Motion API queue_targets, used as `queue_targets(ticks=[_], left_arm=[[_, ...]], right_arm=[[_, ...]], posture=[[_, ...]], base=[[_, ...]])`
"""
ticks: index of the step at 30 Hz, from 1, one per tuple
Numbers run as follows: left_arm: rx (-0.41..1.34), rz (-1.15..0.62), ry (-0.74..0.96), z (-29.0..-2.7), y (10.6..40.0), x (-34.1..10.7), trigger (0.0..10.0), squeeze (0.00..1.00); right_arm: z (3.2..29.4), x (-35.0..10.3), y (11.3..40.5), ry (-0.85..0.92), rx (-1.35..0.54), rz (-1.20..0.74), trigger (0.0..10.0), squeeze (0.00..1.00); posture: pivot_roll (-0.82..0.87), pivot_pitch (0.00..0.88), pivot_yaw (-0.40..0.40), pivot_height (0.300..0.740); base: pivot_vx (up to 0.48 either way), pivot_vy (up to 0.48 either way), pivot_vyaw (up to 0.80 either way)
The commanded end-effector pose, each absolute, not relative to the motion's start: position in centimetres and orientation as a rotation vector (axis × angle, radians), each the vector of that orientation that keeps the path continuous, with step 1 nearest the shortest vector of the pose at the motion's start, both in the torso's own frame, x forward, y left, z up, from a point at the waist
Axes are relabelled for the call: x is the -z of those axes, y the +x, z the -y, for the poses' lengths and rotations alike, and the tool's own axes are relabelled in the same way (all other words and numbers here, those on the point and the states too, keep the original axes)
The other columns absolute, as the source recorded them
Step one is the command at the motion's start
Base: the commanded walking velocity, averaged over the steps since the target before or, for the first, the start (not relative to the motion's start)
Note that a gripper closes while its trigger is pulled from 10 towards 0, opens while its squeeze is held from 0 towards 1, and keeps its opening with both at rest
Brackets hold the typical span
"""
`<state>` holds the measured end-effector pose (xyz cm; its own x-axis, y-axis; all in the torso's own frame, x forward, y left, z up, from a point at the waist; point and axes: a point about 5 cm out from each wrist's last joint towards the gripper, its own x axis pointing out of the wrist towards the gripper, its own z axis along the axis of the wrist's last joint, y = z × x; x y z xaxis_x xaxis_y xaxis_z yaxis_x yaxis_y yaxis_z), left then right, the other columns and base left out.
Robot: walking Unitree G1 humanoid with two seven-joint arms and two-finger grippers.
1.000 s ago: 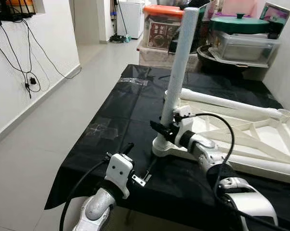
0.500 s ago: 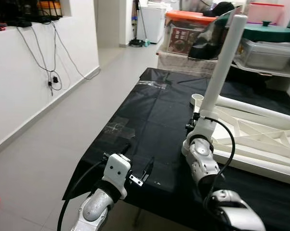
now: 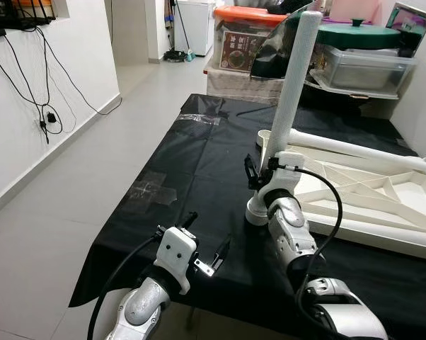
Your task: Building children table
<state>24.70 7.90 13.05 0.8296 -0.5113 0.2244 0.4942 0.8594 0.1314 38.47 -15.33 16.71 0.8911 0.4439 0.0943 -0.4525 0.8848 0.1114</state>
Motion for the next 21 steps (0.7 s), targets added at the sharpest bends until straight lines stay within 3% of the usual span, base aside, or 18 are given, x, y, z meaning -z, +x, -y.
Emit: queue_targets(ticks=[1,3,6,9,13,14,15,16,20,21], left_arm=[[0.55,0.247,0.086,-7.6,24.7,-12.9,10.0,0.0],[0.55,0.247,0.088,-7.6,24.7,-12.9,10.0,0.0],[0.55,0.247,0.088,-7.6,24.7,-12.9,10.0,0.0],[0.547,0.246,0.088,-7.6,24.7,-12.9,10.0,0.0],[0.545,0.244,0.087,-7.6,24.7,-12.8,10.0,0.0],[0.544,0.244,0.087,-7.6,24.7,-12.8,10.0,0.0],[0.544,0.244,0.087,-7.6,24.7,-12.8,10.0,0.0],[0.544,0.242,0.087,-7.6,24.7,-12.8,10.0,0.0],[0.545,0.241,0.088,-7.6,24.7,-12.8,10.0,0.0],[0.544,0.239,0.088,-7.6,24.7,-12.8,10.0,0.0]], right_arm=[[13.4,-16.3,37.9,0.184,-0.748,-0.004,10.0,0.0],[13.2,-16.3,37.2,0.187,-0.939,-0.046,10.0,0.0],[13.2,-16.3,37.2,0.187,-0.939,-0.046,10.0,0.0],[12.3,-16.2,36.3,0.086,-1.171,-0.097,10.0,0.0],[11.3,-15.9,36.1,0.081,-1.228,-0.102,10.0,0.0],[10.9,-15.7,36.0,0.078,-1.233,-0.099,5.1,0.0],[10.9,-15.7,36.0,0.078,-1.233,-0.099,5.1,0.0],[10.6,-15.3,35.8,0.088,-1.221,-0.098,0.0,0.0],[10.5,-15.1,35.7,0.095,-1.223,-0.096,0.0,0.0],[10.5,-14.8,36.0,0.096,-1.143,-0.082,0.0,0.0]], posture=[[0.13,0.0,-0.08,0.74],[0.13,0.0,-0.082,0.74],[0.13,0.0,-0.082,0.74],[0.14,0.0,-0.088,0.74],[0.14,0.0,-0.088,0.74],[0.14,0.0,-0.089,0.74],[0.14,0.0,-0.089,0.74],[0.14,0.0,-0.084,0.74],[0.14,0.0,-0.085,0.74],[0.14,0.0,-0.088,0.74]], base=[[0.0,0.0,0.0],[0.0,0.0,0.0],[0.0,0.0,0.0],[0.0,0.0,0.0],[0.0,0.0,0.0],[0.0,0.0,0.0],[0.0,0.0,0.0],[0.0,0.0,0.0],[0.0,0.0,0.0],[0.0,0.0,0.0]])
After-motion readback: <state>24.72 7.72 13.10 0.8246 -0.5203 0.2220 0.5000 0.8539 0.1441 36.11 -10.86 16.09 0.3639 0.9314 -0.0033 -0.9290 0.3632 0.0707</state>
